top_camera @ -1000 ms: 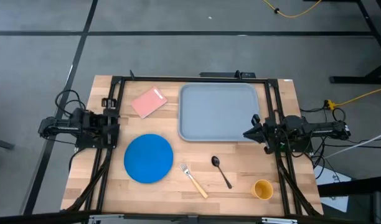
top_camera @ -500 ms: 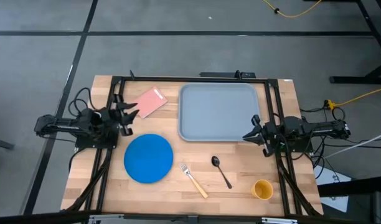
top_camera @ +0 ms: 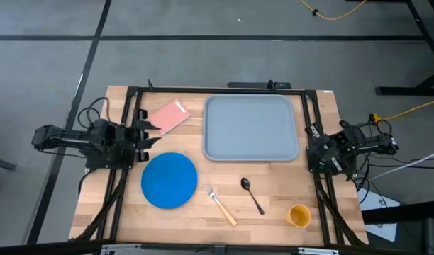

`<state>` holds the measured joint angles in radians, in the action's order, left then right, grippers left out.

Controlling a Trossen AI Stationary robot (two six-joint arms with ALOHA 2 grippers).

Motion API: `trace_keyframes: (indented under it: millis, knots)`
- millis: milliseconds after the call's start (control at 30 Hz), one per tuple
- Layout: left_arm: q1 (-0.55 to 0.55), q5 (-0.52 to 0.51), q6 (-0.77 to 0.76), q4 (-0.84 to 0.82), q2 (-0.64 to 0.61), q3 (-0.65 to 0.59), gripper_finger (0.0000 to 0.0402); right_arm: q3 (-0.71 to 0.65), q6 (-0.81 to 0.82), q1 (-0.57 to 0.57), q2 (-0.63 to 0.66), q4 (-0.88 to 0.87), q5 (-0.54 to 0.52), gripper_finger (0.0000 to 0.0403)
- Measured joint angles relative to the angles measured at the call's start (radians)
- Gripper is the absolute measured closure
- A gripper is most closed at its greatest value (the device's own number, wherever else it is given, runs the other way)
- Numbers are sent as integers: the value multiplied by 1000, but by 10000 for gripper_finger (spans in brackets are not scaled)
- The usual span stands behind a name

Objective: Pick and place plate/cup/fork/spoon on tray
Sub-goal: Put the plate on the gray tray

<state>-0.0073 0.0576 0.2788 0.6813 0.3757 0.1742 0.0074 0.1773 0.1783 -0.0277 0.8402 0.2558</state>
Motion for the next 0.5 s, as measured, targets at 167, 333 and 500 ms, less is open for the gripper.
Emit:
trace_keyframes:
  millis: [167,333,500]
  knots:
    - [-14,-67,-15,-324,150,132,280,0,-4,53,-70,2,-8,354]
    - [-44,-144,-57,-839,285,364,280,0,-52,94,-163,1,-123,354]
    - [-77,-118,-385,-1307,367,544,280,0,-80,118,-254,1,-275,354]
